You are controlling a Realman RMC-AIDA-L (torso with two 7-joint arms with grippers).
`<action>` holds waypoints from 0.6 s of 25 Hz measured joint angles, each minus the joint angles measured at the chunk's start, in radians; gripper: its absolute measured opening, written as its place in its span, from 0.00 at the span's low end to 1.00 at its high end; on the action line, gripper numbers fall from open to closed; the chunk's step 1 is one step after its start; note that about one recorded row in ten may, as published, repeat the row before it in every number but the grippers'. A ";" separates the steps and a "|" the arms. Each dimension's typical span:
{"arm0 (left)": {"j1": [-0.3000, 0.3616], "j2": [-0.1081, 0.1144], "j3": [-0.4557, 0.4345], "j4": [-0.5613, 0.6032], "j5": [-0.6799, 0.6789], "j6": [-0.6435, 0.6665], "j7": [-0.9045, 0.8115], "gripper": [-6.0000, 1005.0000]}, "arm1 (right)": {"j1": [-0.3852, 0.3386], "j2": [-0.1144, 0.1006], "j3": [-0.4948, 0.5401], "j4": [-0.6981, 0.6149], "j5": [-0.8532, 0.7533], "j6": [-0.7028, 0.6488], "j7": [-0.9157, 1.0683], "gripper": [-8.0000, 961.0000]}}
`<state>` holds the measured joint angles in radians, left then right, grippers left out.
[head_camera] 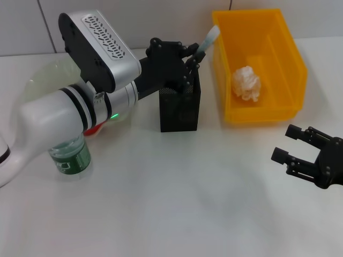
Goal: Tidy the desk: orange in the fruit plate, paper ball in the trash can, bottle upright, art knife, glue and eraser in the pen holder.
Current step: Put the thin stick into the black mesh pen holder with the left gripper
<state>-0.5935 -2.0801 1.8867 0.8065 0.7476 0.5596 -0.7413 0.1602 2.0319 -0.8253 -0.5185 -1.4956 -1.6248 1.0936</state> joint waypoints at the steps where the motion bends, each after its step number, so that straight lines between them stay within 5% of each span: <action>1: 0.000 0.000 0.001 -0.001 -0.002 -0.001 -0.002 0.19 | 0.000 0.000 0.000 0.000 0.000 0.000 0.000 0.85; 15: 0.005 0.000 0.028 0.004 -0.065 -0.028 -0.011 0.28 | -0.003 0.001 0.001 0.000 -0.003 0.002 0.000 0.85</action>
<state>-0.5884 -2.0801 1.9145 0.8100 0.6829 0.5315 -0.7521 0.1567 2.0325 -0.8248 -0.5185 -1.4987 -1.6232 1.0936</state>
